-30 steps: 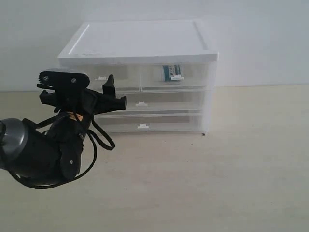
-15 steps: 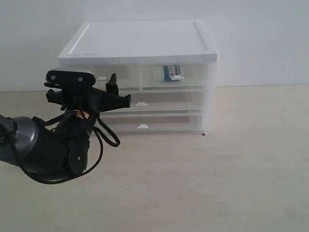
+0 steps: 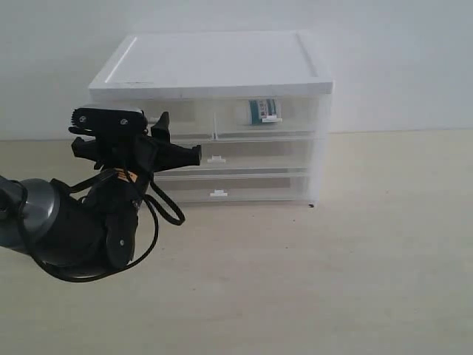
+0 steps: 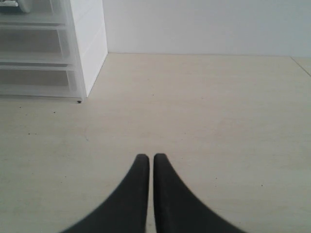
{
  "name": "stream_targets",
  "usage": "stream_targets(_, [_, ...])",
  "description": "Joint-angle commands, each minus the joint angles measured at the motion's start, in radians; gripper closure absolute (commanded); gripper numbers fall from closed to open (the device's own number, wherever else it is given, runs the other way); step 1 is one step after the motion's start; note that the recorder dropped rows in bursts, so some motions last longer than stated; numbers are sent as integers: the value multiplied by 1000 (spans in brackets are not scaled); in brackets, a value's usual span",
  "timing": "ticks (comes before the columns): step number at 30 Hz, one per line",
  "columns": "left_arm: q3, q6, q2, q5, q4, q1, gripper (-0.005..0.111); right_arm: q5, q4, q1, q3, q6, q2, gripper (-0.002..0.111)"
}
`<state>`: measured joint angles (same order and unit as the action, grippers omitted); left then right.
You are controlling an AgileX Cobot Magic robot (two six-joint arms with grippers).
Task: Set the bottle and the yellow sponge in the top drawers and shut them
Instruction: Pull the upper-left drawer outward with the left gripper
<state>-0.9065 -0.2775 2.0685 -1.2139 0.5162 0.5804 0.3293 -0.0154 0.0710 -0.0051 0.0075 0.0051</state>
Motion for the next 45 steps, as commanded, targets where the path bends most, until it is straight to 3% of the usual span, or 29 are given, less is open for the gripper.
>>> stream_targets(1, [0, -12, 0, -7, 38, -1, 102, -6, 2, -2, 5, -2, -5, 107])
stream_targets(8, [104, -7, -69, -7, 43, 17, 102, -6, 2, -2, 5, -2, -5, 107])
stream_targets(13, [183, -7, -135, -7, 54, 64, 102, -6, 2, -2, 5, -2, -5, 107])
stream_targets(19, [251, -7, -177, -7, 168, 137, 102, -6, 2, -2, 5, -2, -5, 107])
stream_targets(31, [326, -7, -206, -7, 315, 271, 102, -6, 2, -2, 5, -2, -5, 107])
stream_targets(39, [362, -11, -278, -7, 377, 313, 102, -6, 2, -2, 5, -2, -5, 107])
stream_targets(42, [374, -16, -296, -7, 361, 313, 92, -6, 2, -2, 5, -2, -5, 107])
stream_targets(45, [382, -54, -298, -7, 309, 313, 65, -6, 2, -2, 5, -2, -5, 107])
